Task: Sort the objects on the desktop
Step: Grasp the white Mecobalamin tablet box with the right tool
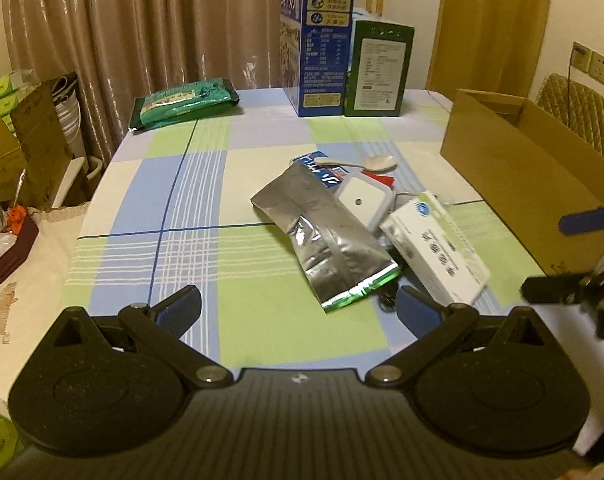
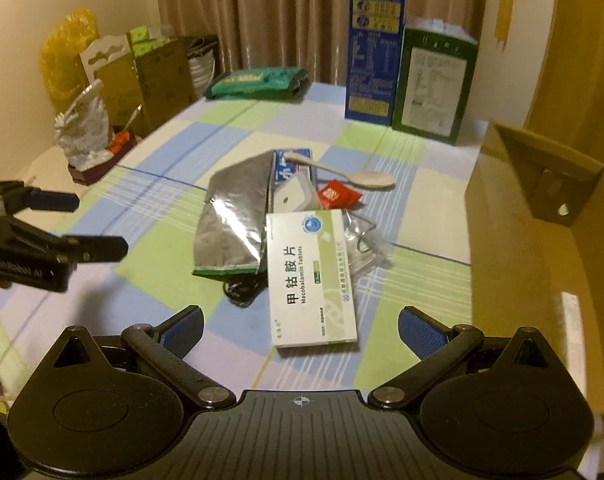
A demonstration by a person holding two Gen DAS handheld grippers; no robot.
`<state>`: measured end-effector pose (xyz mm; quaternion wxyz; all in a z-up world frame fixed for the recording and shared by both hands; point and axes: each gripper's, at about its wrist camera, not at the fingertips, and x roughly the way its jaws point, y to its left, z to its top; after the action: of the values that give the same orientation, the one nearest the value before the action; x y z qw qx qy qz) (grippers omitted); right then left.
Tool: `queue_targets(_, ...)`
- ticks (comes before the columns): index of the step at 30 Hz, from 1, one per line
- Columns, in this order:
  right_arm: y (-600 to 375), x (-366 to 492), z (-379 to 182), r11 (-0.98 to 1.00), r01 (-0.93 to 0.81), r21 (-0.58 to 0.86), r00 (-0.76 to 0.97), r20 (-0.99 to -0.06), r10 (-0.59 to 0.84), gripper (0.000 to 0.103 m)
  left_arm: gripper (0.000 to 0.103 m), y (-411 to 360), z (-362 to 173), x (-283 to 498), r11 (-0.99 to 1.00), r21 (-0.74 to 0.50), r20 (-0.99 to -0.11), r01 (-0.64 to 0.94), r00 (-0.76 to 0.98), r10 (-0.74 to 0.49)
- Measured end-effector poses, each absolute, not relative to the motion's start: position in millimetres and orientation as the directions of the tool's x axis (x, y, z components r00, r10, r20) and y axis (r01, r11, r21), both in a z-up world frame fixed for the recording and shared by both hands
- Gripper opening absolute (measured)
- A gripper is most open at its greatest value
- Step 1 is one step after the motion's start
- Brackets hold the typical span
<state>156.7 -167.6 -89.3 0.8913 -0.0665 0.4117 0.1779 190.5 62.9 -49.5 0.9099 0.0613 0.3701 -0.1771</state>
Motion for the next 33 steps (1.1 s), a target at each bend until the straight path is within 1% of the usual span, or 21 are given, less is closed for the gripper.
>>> queue_targets(6,-163,190,-123,0.92,-0.393,-0.009,0.583,-0.776,0.242,0.101,0.102,60,-70,224,0.928,-0.035,-0.709,0.37,0.645,-0.284)
queue_targets(10,-163,205,-141,0.917,-0.398,0.009,0.562,-0.788,0.252,0.1,0.102,60,-81,240,0.93,-0.06,-0.719,0.364,0.631,-0.293)
queue_targets(12,-164,211,-149,0.917,-0.399,0.022,0.554,-0.791,0.26,0.097,0.102,60,-85,245,0.925,-0.083,-0.725,0.37,0.615,-0.311)
queue_targets(14,-164,217,-155,0.916,-0.401,0.025,0.542,-0.799,0.259,0.088,0.102,56,-88,247,0.916,-0.094,-0.729,0.389,0.599,-0.33)
queue_targets(16,-163,220,-159,0.913,-0.408,0.019,0.537,-0.803,0.257,0.083,0.102,50,-91,246,0.903,-0.081,-0.735,0.421,0.588,-0.339)
queue_targets(19,-161,224,-161,0.903,-0.431,-0.004,0.543,-0.8,0.255,0.081,0.102,41,-95,244,0.886,-0.032,-0.743,0.462,0.582,-0.331)
queue_targets(21,-159,225,-163,0.899,-0.437,-0.026,0.55,-0.799,0.244,0.078,0.102,37,-96,241,0.873,-0.025,-0.745,0.487,0.574,-0.341)
queue_targets(22,-159,226,-163,0.897,-0.44,-0.034,0.552,-0.799,0.24,0.072,0.102,36,-96,240,0.867,-0.028,-0.745,0.497,0.568,-0.35)
queue_targets(23,-157,226,-164,0.895,-0.444,-0.042,0.553,-0.799,0.237,0.069,0.102,35,-96,239,0.861,-0.03,-0.744,0.508,0.564,-0.359)
queue_targets(26,-159,227,-164,0.898,-0.437,-0.044,0.553,-0.801,0.23,0.068,0.101,28,-99,234,0.841,-0.015,-0.743,0.541,0.557,-0.371)
queue_targets(27,-161,227,-162,0.903,-0.428,-0.035,0.552,-0.801,0.23,0.068,0.099,26,-100,233,0.834,-0.012,-0.747,0.552,0.549,-0.375)
queue_targets(30,-168,225,-156,0.919,-0.393,-0.027,0.57,-0.791,0.221,0.068,0.087,18,-103,229,0.796,-0.028,-0.756,0.604,0.509,-0.413)
queue_targets(32,-174,223,-152,0.931,-0.364,-0.026,0.586,-0.784,0.206,0.068,0.079,12,-106,225,0.768,-0.042,-0.765,0.639,0.474,-0.436)
queue_targets(33,-177,223,-151,0.936,-0.351,-0.025,0.59,-0.782,0.201,0.068,0.072,9,-107,224,0.755,-0.044,-0.77,0.654,0.459,-0.442)
